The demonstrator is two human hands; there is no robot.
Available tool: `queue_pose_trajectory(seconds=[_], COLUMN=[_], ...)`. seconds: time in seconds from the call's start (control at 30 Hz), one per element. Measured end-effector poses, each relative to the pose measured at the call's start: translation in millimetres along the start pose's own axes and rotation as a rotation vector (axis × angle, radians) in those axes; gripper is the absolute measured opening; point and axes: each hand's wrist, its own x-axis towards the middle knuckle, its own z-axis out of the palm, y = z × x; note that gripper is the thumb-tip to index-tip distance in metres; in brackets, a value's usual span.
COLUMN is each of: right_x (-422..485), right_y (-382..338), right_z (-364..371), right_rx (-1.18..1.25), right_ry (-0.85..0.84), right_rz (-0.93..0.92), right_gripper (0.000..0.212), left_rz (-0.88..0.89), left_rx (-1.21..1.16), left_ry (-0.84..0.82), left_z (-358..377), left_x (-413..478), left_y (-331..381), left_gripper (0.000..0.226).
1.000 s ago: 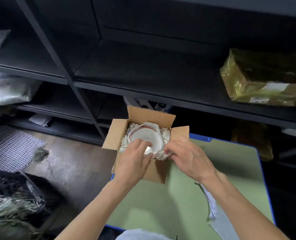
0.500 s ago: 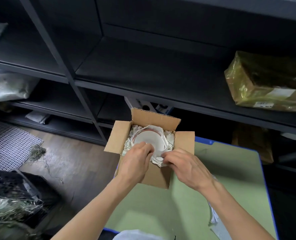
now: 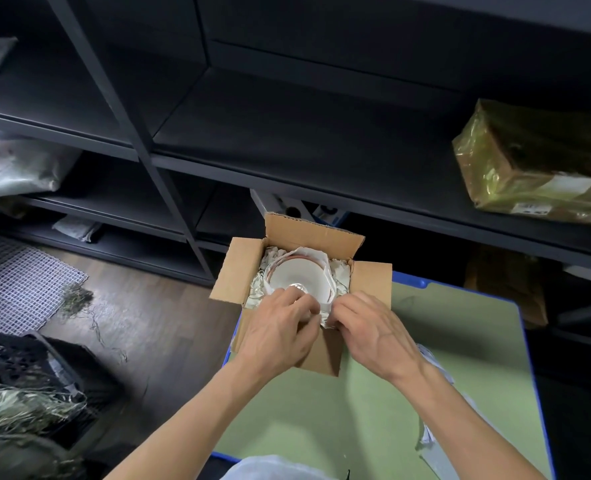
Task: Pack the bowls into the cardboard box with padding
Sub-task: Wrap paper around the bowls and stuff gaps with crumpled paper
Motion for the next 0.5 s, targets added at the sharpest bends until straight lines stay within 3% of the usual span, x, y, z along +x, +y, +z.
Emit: queue_pose_trajectory(seconds=[0.07,0.37,0.5], right_x=[1.4,20.6,14.7], right_y=[0.0,2.8,-3.2], right_z=[0.4,4.3,1.2], right_rx=[-0.011,-0.017,-0.082], right_ry=[-0.011,-0.095,0.022], right_rz=[0.004,-0.014,-0.048], right_gripper=[0.017,0.018,0.02], left_rz=[-0.011,-0.053,-0.057], left_rx=[0.007,0.06,0.025], left_ry=[-0.019,-0.086,-0.075], left_z=[1.1,0.5,-1.6], left_x=[1.1,11.3,7.1], left_y=[-2.9,-0.6,-2.0], left_gripper=[0.022,0.017,0.018])
